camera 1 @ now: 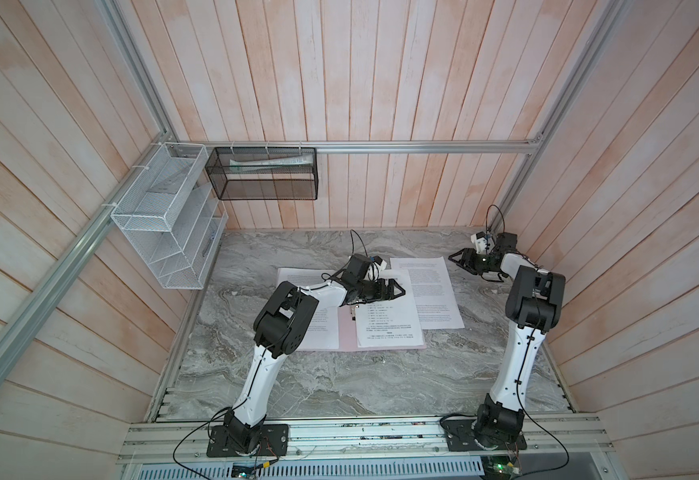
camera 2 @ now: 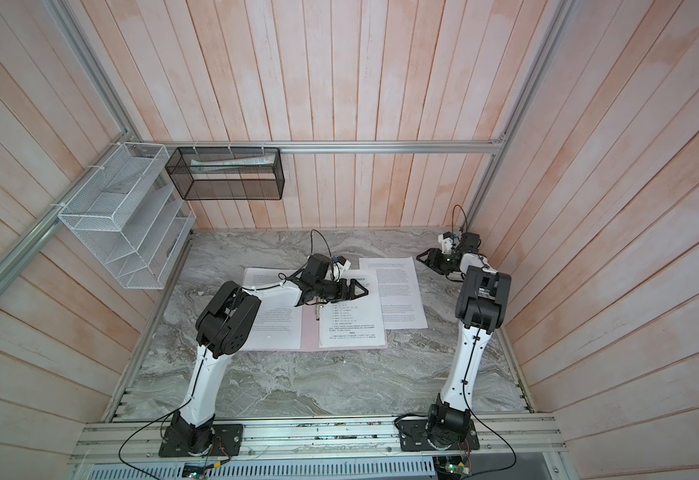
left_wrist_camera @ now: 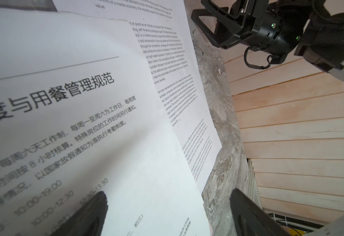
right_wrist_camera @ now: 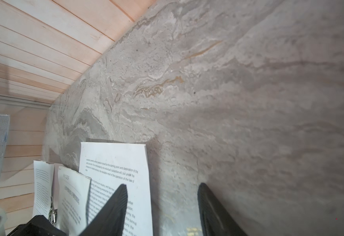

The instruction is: Put the files into the folder

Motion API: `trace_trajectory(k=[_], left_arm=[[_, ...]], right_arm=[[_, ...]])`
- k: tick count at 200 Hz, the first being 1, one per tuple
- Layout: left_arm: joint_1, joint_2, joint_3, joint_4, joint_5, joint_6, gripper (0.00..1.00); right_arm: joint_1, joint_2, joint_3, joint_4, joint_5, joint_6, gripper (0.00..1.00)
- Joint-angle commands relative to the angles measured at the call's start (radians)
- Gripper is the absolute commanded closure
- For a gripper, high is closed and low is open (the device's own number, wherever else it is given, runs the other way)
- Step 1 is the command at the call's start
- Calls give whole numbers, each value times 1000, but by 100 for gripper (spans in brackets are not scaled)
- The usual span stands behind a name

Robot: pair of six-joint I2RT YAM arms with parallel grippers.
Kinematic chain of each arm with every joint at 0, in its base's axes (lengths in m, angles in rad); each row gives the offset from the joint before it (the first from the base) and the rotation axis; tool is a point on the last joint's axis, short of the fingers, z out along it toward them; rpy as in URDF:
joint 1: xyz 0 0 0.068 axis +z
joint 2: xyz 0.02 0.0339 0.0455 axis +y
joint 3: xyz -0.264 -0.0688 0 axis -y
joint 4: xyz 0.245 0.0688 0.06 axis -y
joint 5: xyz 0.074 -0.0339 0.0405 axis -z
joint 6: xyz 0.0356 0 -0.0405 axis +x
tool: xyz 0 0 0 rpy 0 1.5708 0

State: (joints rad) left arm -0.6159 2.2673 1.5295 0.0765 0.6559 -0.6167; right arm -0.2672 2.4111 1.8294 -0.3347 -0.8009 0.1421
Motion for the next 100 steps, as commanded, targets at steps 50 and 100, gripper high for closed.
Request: trace_trajectory(k=[50, 100], left_arm=[[29, 11, -41, 7, 17, 24, 6], [36, 1, -55, -3, 11, 40, 6]], right_arm=[[65, 166, 180, -269, -31, -145, 42], [82, 160, 92, -299, -110, -195, 45]])
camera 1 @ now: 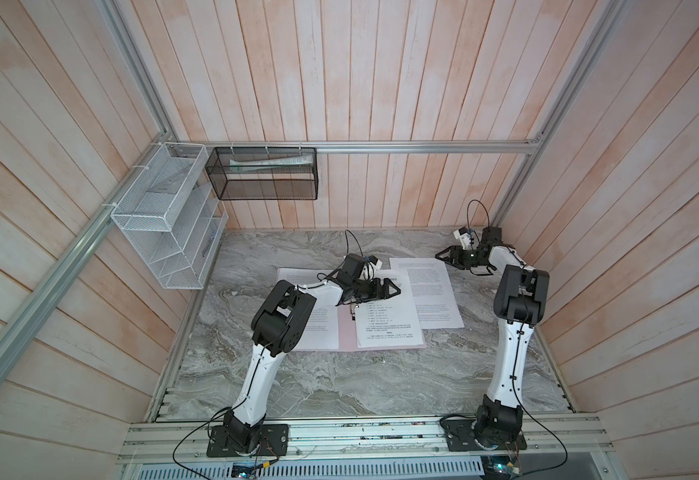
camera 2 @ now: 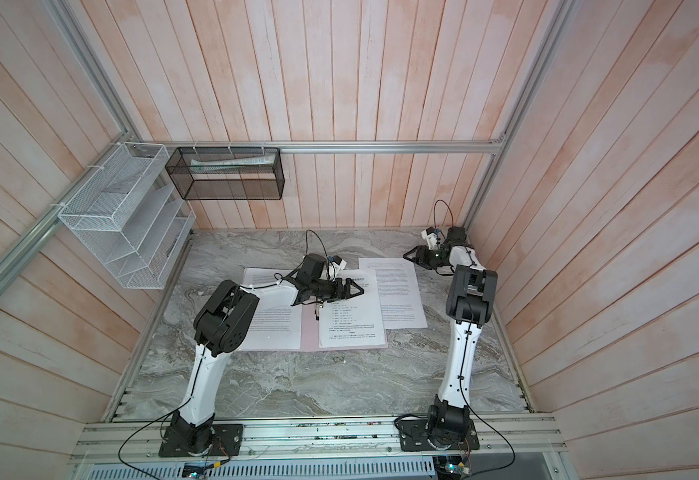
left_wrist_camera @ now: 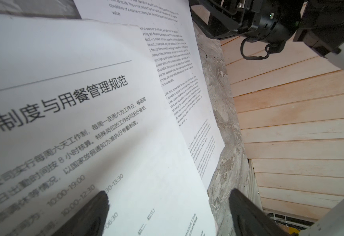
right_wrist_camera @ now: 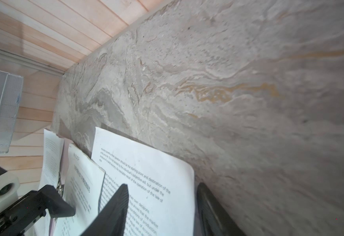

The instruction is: Put the files into the folder

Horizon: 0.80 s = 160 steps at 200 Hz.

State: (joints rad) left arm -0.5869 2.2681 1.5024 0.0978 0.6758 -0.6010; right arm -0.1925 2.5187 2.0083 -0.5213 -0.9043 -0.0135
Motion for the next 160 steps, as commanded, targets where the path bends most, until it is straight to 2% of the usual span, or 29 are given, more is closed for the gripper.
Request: trace_trajectory(k=[1, 40, 88, 112, 133, 148, 160], left_arm=[[7, 0, -28, -24, -9, 24, 6], [7, 2, -45, -14, -12, 17, 7], [7, -1, -54, -10, -20, 17, 7], [7, -4, -62, -2, -20, 17, 7], [9, -4, -61, 1, -18, 17, 7], [13, -4, -57, -1, -15, 17, 7], [17, -3, -54, -4, -13, 19, 7]], right_arm=[[7, 49, -91, -111, -7, -39, 45], [7, -43, -236, -63, -45, -41, 47], [12, -160, -382, -17, -13, -22, 48], [13, -184, -438, 12, -31, -2, 52], [13, -210, -493, 58, -68, 20, 68], [13, -223, -512, 64, -87, 27, 84], [8, -237, -525, 69, -91, 35, 90]])
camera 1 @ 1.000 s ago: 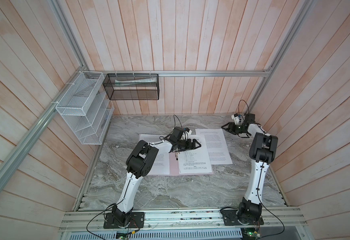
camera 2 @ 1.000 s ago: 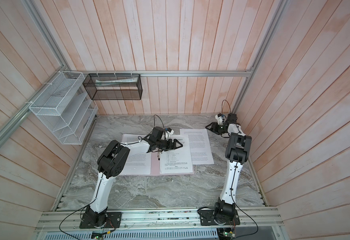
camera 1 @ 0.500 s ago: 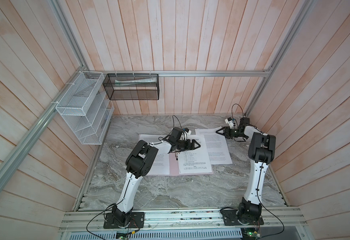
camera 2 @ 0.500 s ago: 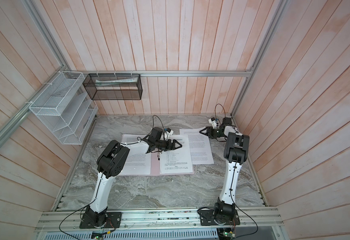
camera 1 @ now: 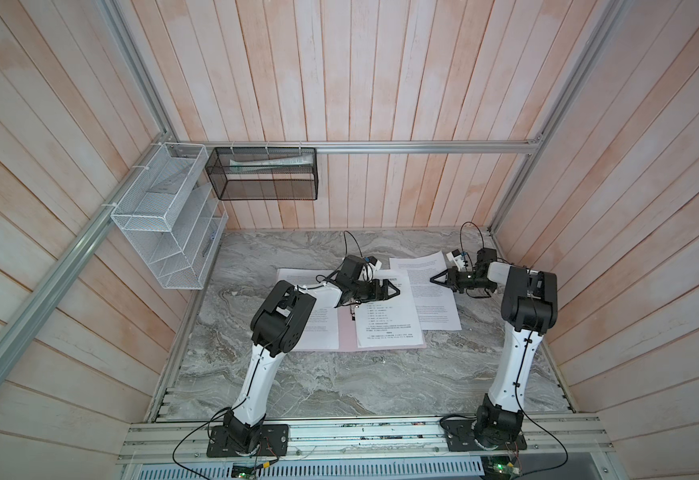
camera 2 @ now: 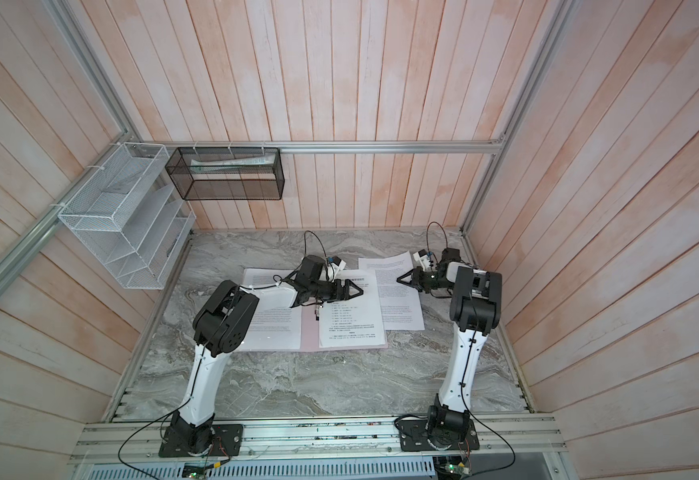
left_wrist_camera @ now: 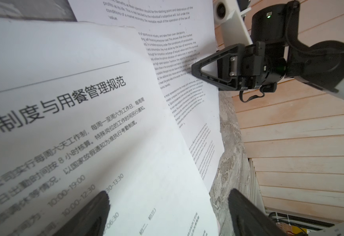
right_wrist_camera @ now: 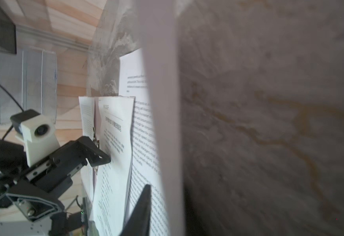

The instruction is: Put the files into the folder

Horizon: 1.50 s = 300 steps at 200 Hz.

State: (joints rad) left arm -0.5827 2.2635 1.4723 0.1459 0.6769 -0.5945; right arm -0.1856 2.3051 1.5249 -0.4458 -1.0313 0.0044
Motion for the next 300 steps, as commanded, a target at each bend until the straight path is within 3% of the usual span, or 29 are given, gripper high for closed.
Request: trace_trajectory(k=[1, 32, 88, 119, 164, 187, 233, 300], left_arm=[[13, 1, -23, -52, -13, 13, 7], [19, -8, -18, -73, -14, 28, 7], [30, -57, -52, -74, -19, 55, 6], [34, -80, -52, -101, -11, 82, 5], [34, -104, -40, -130, -4, 105, 3], [34, -120, -19, -157, -2, 115, 2], [37, -178, 3, -190, -4, 123, 2], [57, -309, -42, -191, -3, 109, 2]], right_arm=[[2, -26, -43, -5, 36, 18, 91], [-9, -96, -107, 36, -18, 55, 100], [-38, -221, -185, 99, -76, 116, 100], [-78, -298, -272, 293, -192, 253, 100], [-84, -272, -310, 426, -245, 365, 100], [-95, -301, -392, 666, -272, 539, 100], [-151, -400, -456, 938, -273, 773, 100], [-164, -469, -505, 1519, -265, 1271, 100]])
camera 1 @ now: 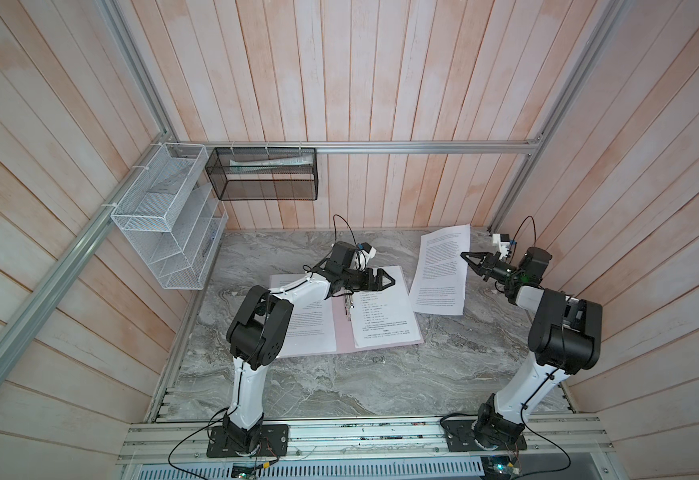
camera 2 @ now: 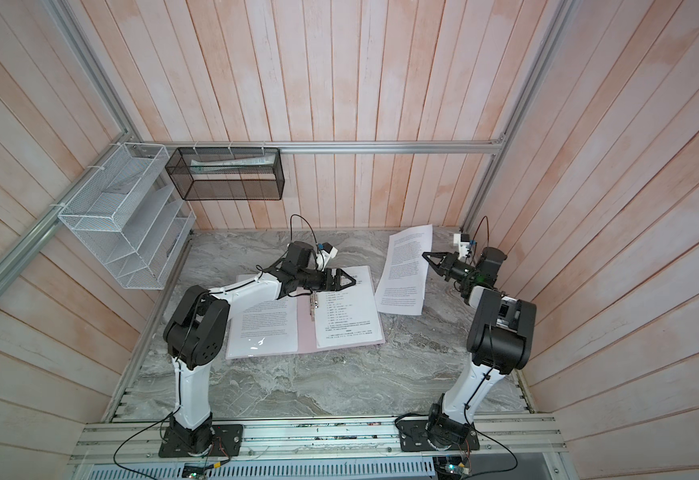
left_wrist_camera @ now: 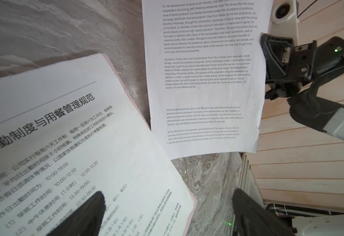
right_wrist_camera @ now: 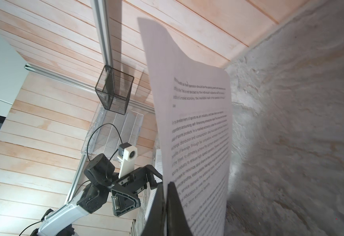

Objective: Put the files into the folder
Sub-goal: 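Lift the English text sheet upright with the right gripper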

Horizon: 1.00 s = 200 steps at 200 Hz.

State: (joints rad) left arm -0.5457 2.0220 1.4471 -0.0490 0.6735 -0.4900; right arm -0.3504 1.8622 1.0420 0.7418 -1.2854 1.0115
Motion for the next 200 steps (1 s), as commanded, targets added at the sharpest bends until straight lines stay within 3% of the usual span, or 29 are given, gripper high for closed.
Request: trace_trajectory(k=[1, 24, 55, 96, 174, 200], left_arm=[[21, -69, -19, 4, -1, 4, 1], [38, -133, -61, 8, -15, -1, 1], [68, -229, -134, 25, -35, -14, 2], [106, -355, -242, 26, -56, -17, 2], [144, -552, -451, 68, -120, -56, 2], [148, -579, -493, 87, -133, -67, 1]], right_arm=[[2, -26, -23, 344, -11, 274, 100], [4, -31, -29, 575, 0, 487, 100], [30, -67, -46, 699, 24, 596, 100], [110, -153, -68, 659, 43, 589, 100], [286, -347, -129, 292, 113, 350, 100], [326, -360, -164, 250, 105, 334, 100]])
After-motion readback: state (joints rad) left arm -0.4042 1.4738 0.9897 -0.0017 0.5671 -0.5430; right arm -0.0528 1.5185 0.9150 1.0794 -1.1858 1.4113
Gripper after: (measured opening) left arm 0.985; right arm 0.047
